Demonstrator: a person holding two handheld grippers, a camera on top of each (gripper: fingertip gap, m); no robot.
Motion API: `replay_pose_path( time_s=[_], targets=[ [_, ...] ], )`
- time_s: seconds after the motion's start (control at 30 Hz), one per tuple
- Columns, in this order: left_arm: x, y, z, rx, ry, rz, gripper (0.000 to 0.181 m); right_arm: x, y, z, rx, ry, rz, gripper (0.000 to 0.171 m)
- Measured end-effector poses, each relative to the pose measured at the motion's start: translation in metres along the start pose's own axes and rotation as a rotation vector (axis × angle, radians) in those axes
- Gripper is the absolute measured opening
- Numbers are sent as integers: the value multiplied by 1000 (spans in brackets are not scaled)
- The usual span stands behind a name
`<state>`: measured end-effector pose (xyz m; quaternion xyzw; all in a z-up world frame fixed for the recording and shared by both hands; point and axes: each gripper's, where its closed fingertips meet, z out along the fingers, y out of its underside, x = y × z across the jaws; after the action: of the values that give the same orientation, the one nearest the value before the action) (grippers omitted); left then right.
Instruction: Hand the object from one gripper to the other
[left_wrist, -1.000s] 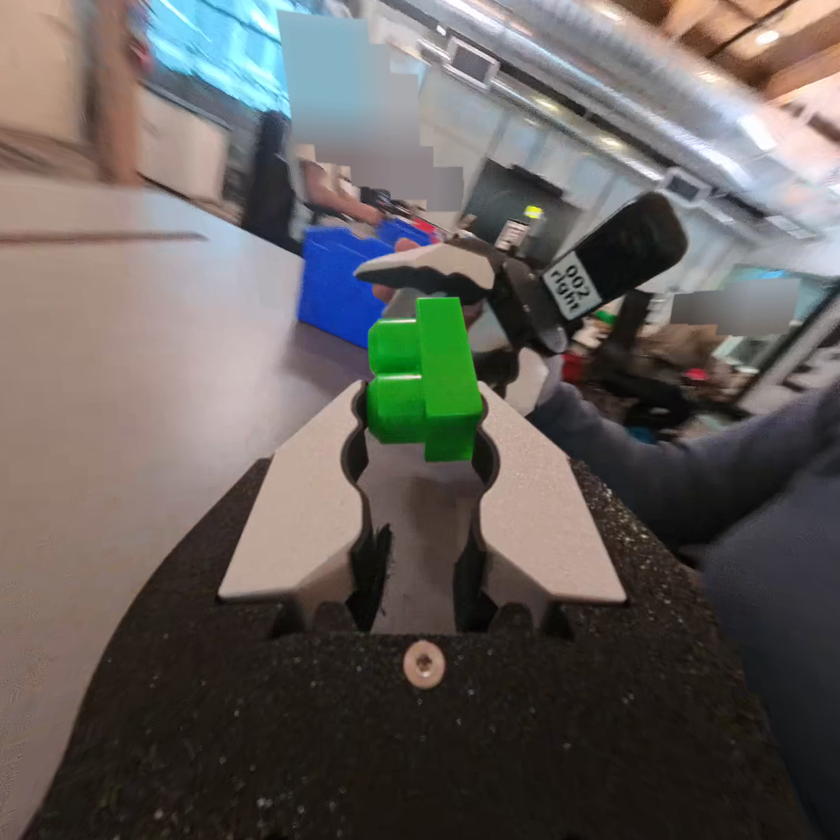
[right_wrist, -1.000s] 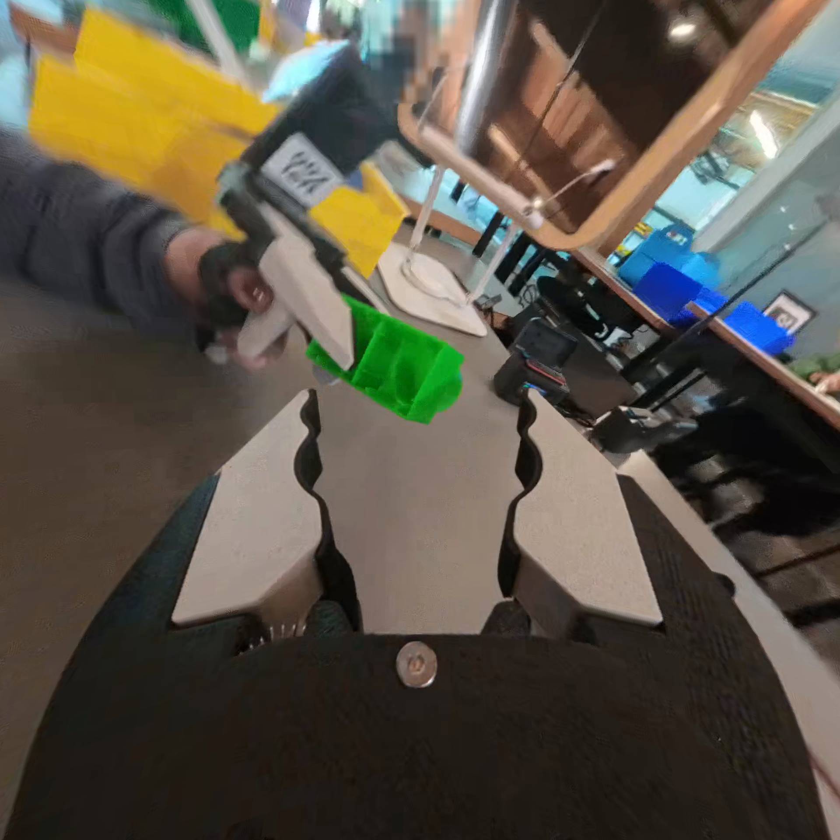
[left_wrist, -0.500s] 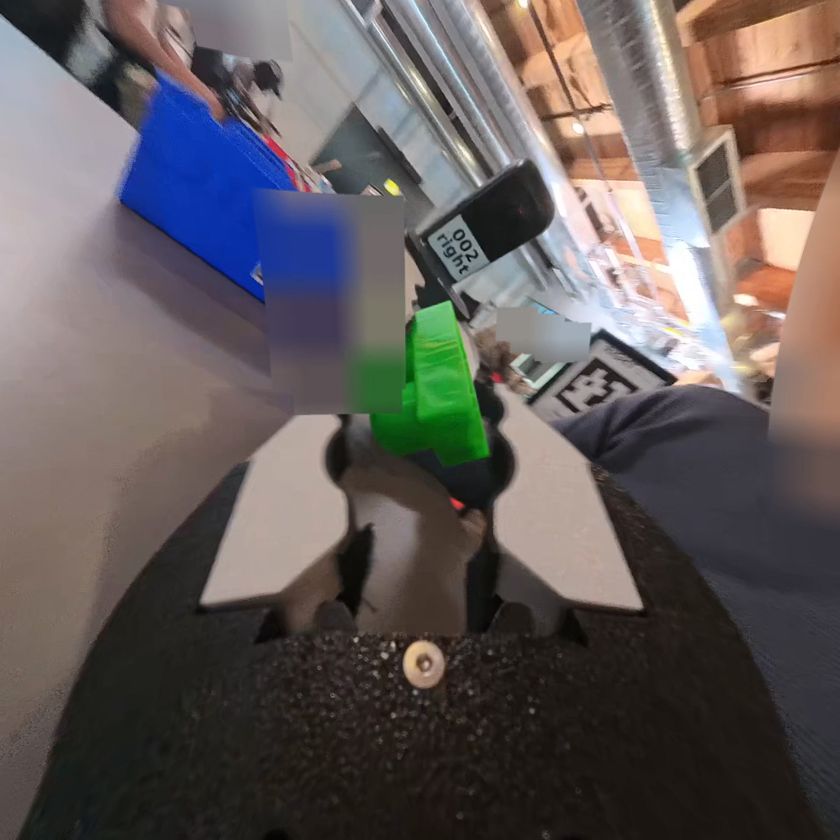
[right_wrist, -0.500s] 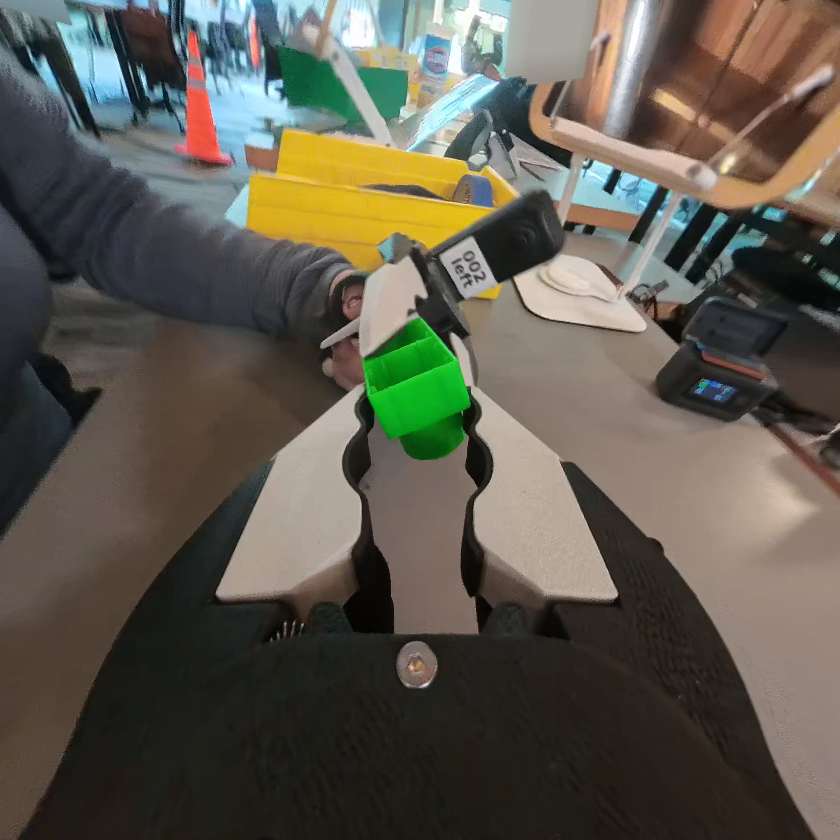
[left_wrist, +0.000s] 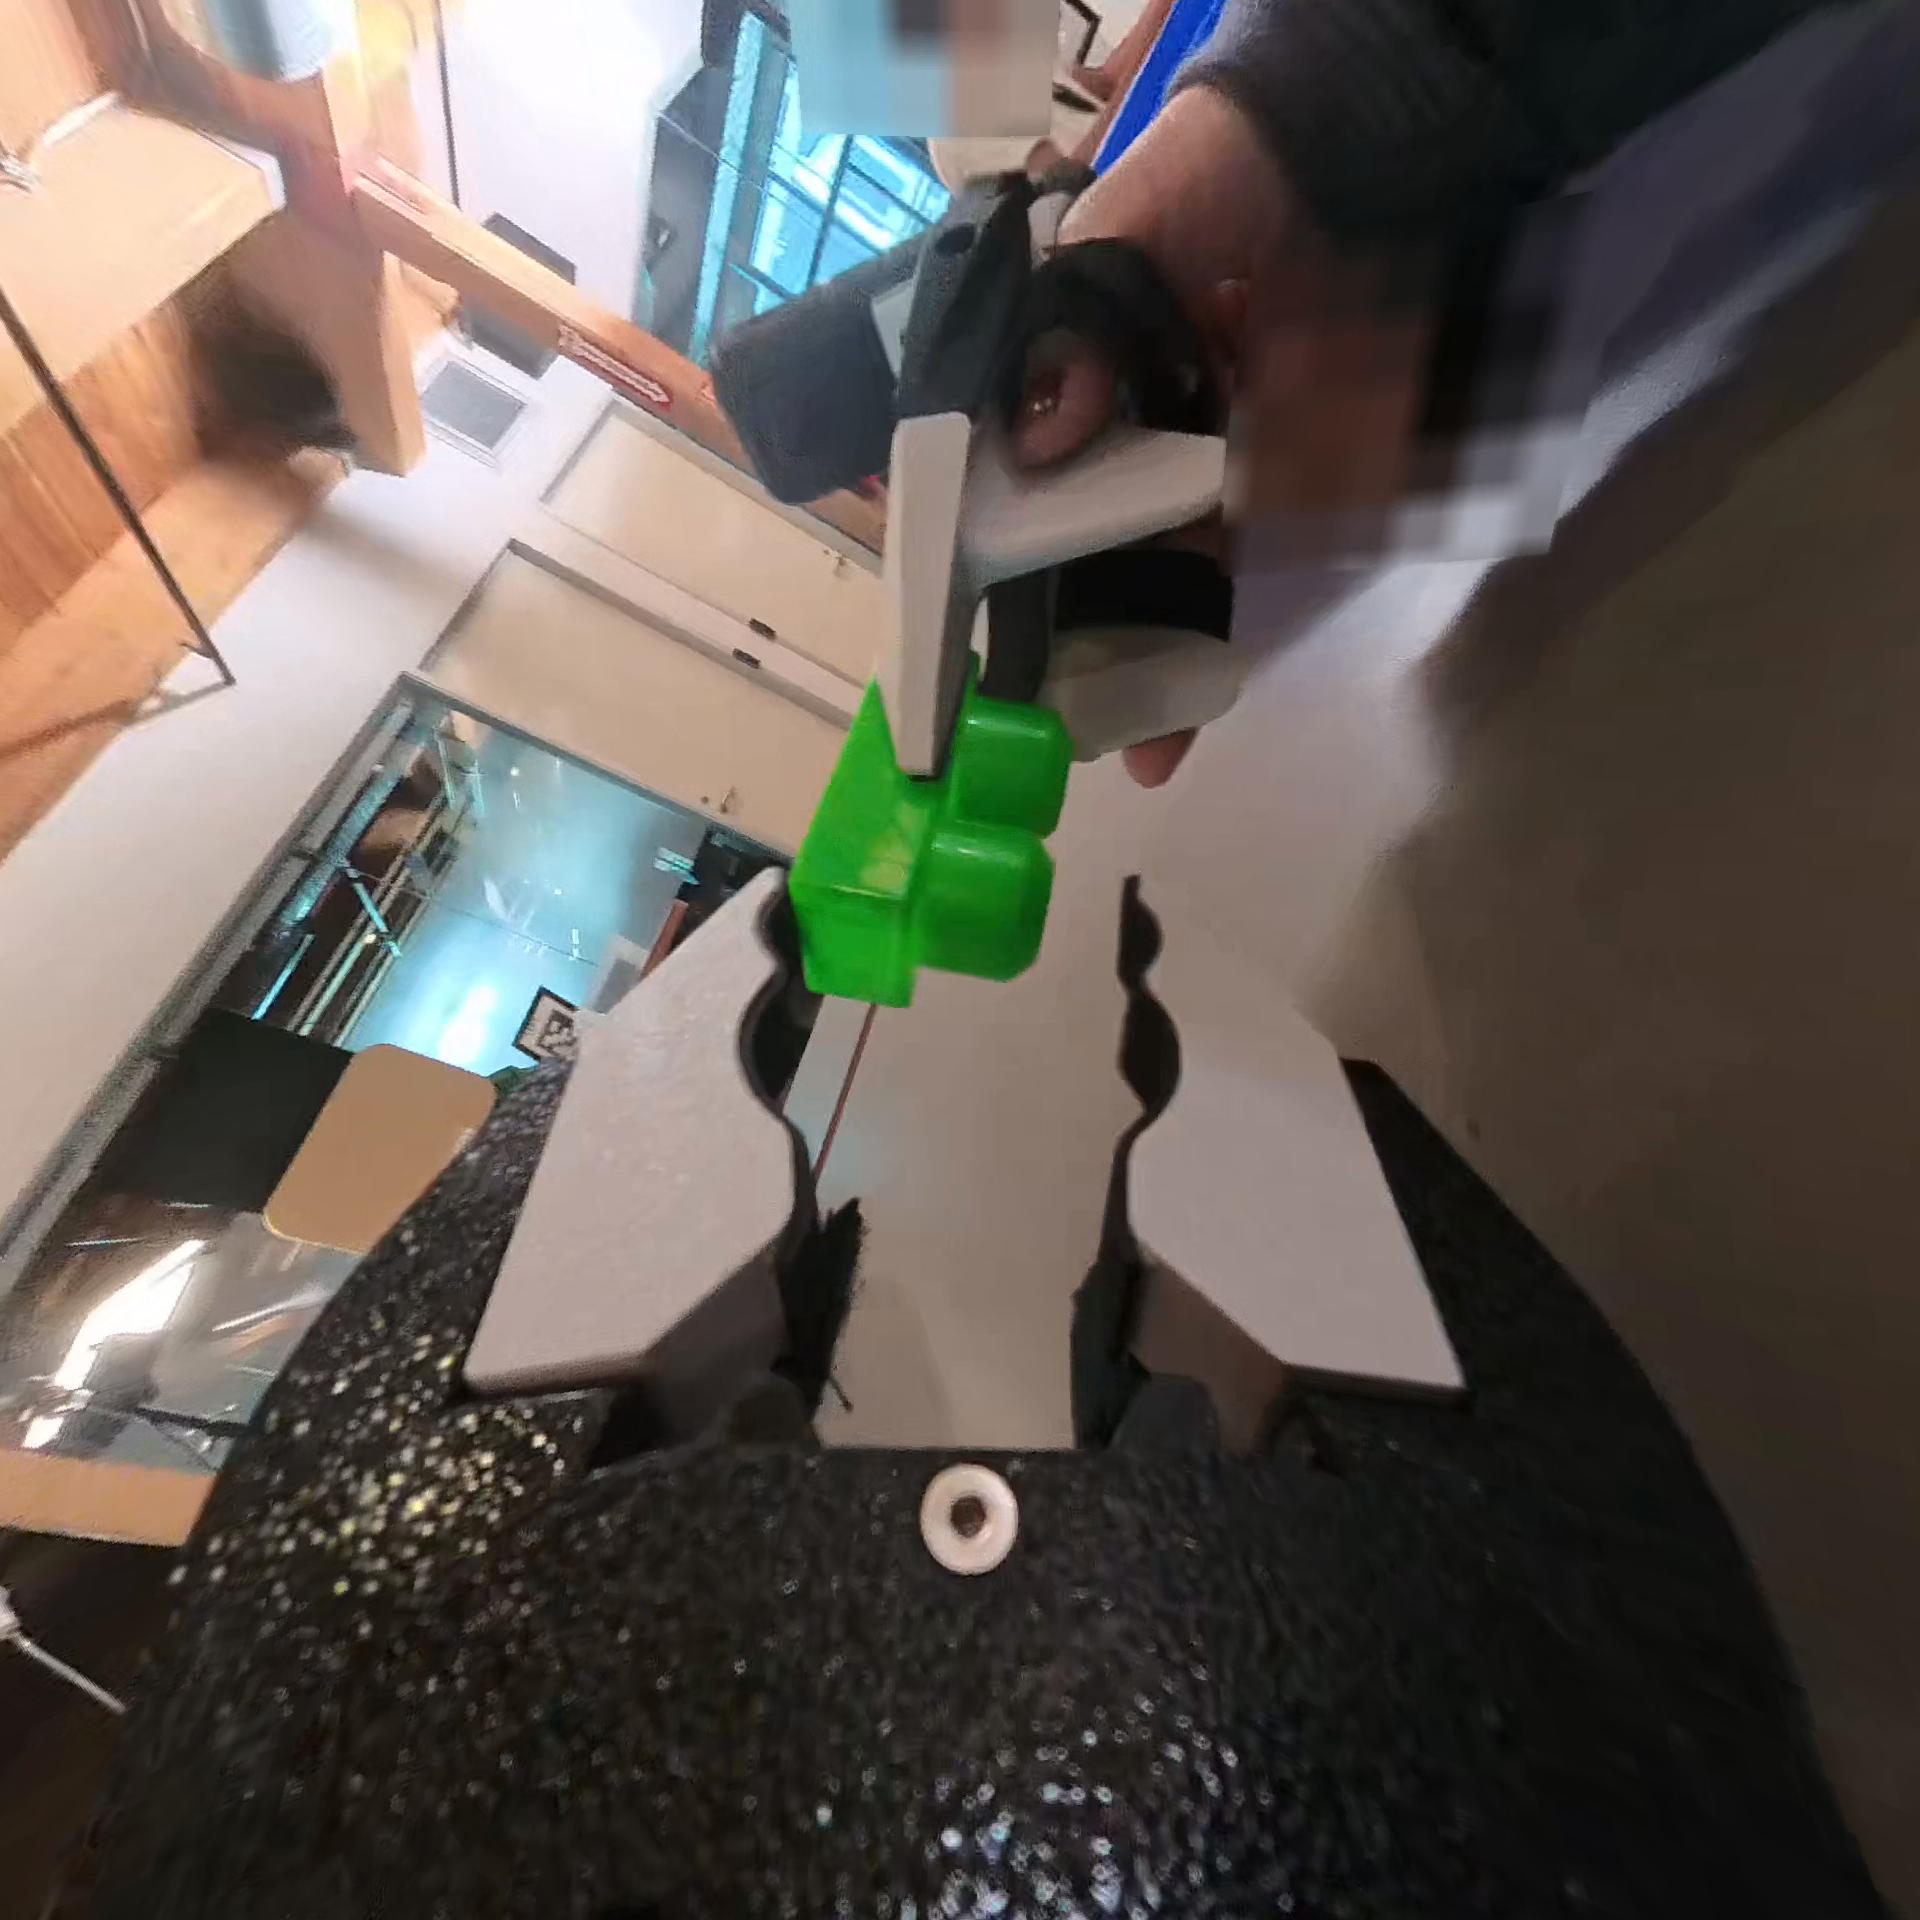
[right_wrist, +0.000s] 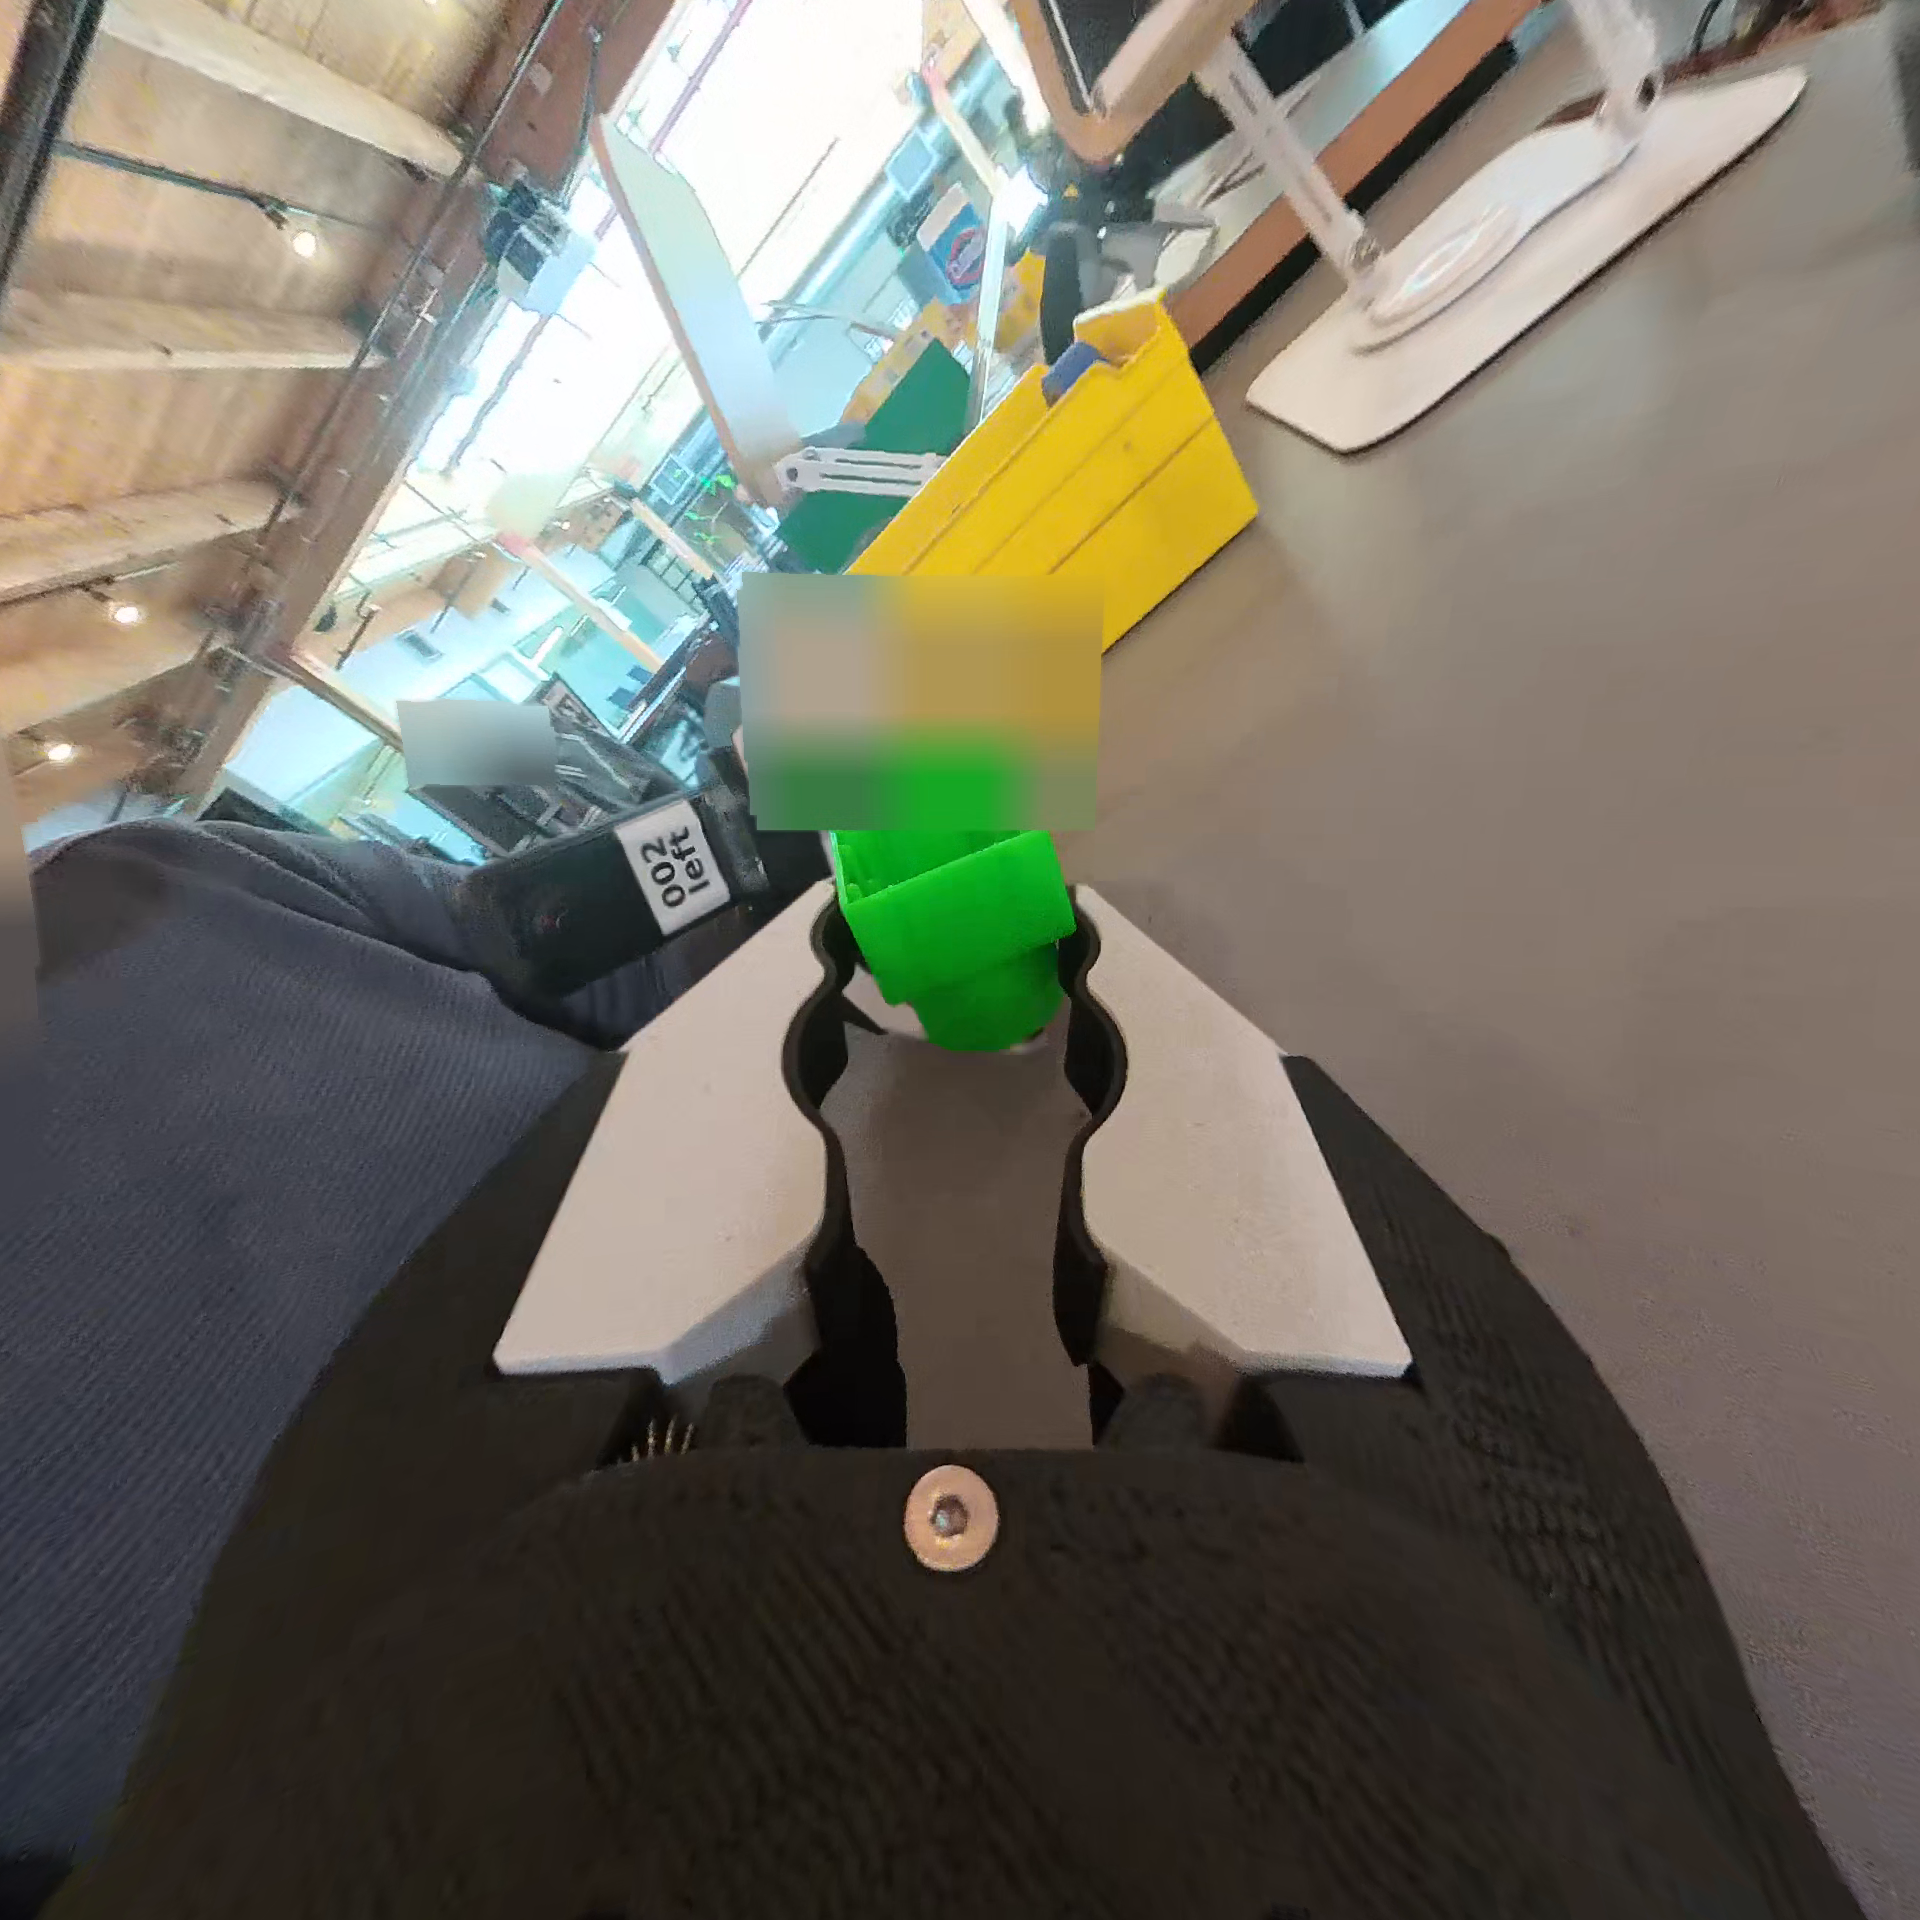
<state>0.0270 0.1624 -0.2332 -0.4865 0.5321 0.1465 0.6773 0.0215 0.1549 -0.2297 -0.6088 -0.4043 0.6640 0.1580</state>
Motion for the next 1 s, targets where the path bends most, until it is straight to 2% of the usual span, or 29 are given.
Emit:
replay_pose_path(
  time_s=[0.03, 0.07, 0.13, 0.2, 0.27, 0.37, 0.47, 0.53, 0.63, 0.77, 0.8, 0.87, 0.9, 0.97, 1.0],
  targets=[
    [-3, 0, -1, 5, -13, 4, 47, 0, 2, 1, -10, -4, 3, 38],
    [-5, -1, -2, 11, -16, 2, 45, 0, 3, 2, -16, -5, 1, 38],
    [-9, 2, -3, 1, -12, -48, 44, -2, -1, 3, 2, -2, -38, 37],
    [-15, 4, -1, -6, 4, -202, 44, -3, -6, 3, 25, 29, -161, 37],
    [-25, 11, -1, -14, 15, -416, 44, 1, -19, 0, 84, 132, -338, 62],
    [-47, 15, -5, 79, 36, -884, 44, 9, -41, -6, 155, 408, -769, 86],
    [-67, 9, -12, 257, 82, -1314, 44, 4, -62, -12, 208, 808, -1372, 88],
    [-63, 15, -9, 239, 111, -1444, 44, 1, -59, -4, 87, 1049, -1778, 87],
    [-43, 17, -1, 137, 191, -1489, 43, 14, -52, 14, -145, 1231, -2087, 86],
    [-19, 10, 4, 19, 289, -1388, 44, 23, -51, 17, -234, 1271, -2182, 71],
    [-15, 10, 5, -6, 295, -1353, 44, 23, -50, 15, -241, 1273, -2183, 60],
    [-20, -1, 3, 59, 303, -1317, 41, 22, -50, 14, -227, 1246, -2129, 45],
    [-26, -9, 1, 126, 312, -1305, 47, 21, -50, 13, -182, 1214, -2044, 40],
    [-35, -22, -6, 229, 314, -1246, 84, 22, -50, 12, -76, 1087, -1717, 39],
    [-39, -19, -7, 222, 273, -1176, 96, 24, -49, 12, -20, 999, -1517, 39]
  ],
)
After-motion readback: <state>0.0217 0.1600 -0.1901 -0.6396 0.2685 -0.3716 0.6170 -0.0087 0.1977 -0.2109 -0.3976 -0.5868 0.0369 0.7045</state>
